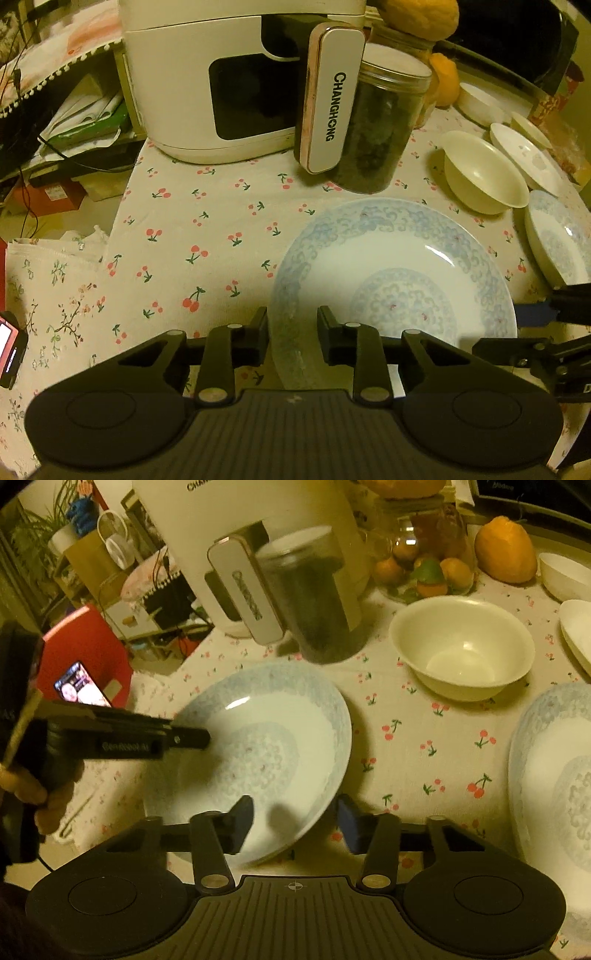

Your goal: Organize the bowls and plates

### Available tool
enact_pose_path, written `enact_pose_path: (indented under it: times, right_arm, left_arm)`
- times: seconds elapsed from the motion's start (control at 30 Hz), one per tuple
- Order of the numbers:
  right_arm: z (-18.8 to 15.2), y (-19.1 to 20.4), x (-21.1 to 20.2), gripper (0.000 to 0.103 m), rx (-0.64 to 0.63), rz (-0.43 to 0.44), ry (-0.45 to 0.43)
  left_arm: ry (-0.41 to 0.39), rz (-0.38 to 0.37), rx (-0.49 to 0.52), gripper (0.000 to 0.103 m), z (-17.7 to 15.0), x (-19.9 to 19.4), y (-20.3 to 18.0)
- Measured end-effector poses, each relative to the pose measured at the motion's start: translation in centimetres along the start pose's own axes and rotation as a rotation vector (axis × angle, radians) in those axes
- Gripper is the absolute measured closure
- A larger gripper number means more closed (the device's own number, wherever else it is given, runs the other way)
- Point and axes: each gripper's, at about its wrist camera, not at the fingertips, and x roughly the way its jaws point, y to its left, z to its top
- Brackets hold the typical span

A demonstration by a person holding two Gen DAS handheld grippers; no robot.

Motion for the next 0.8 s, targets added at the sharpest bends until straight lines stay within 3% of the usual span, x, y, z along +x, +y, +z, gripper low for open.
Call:
enact_pose_path:
  times: [0.17,0.8]
  right_arm:
    - [0.0,0.1,-0.1,0.079,-0.007,-0.046,-0.008]
    - [1.6,-2.1,-4.5,0.080,0.021,-0.038,-0.099]
  left_arm:
    - [-0.004,0.009,-0.012,0.083,0.0,-0.1,0.0]
    - [-0.108,-0.067,-0.030,0.087,1.0,-2.1,-1.5]
